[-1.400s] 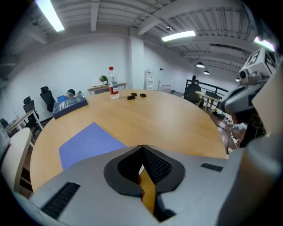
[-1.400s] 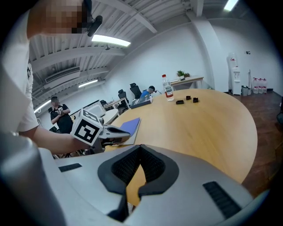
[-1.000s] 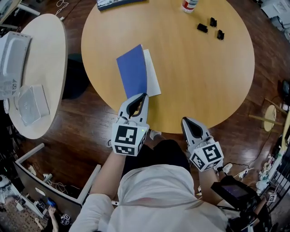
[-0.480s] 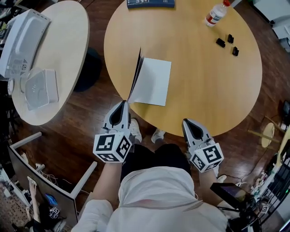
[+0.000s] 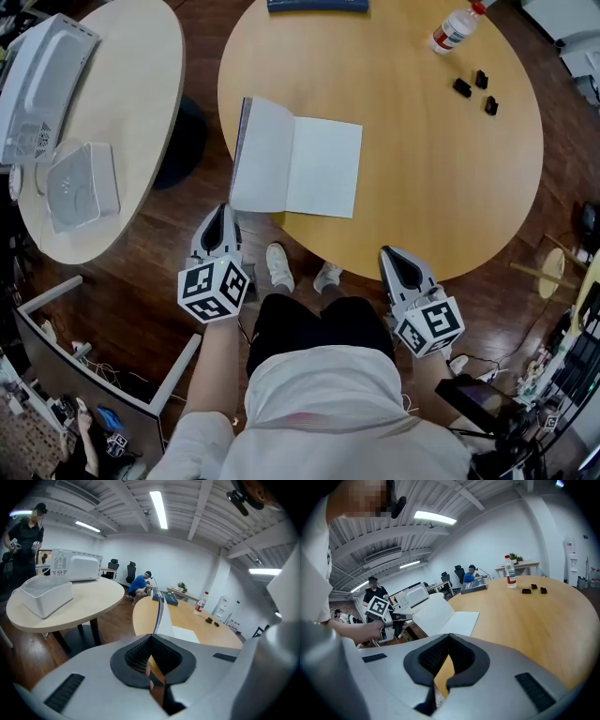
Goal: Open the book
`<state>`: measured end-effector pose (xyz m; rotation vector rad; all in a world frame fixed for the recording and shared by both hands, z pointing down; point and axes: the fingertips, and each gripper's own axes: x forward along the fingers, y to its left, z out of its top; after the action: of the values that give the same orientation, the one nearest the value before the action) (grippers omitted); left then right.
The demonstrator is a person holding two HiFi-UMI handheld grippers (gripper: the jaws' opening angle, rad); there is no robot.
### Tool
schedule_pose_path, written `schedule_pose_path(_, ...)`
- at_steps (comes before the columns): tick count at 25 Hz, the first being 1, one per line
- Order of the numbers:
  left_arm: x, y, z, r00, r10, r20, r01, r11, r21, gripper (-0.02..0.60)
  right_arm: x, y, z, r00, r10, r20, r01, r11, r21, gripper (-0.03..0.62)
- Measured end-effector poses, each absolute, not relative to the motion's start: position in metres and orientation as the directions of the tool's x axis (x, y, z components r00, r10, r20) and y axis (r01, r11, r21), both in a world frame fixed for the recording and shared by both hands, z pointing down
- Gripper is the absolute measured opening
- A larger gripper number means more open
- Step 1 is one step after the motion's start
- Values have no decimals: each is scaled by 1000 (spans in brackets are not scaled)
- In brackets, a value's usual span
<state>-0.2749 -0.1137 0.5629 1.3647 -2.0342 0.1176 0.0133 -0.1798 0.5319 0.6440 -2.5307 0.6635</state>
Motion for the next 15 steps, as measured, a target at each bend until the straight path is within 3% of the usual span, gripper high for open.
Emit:
schedule_pose_path(7, -283, -108, 617, -184, -727, 661, -861, 443, 248, 11, 4, -177, 537, -783, -326, 529, -548, 765, -339, -6)
schedule_pose_path(15, -267, -122, 651, -116, -708, 697, -923, 336, 188, 12, -7, -169, 544, -777, -323, 541, -552, 764, -335, -6)
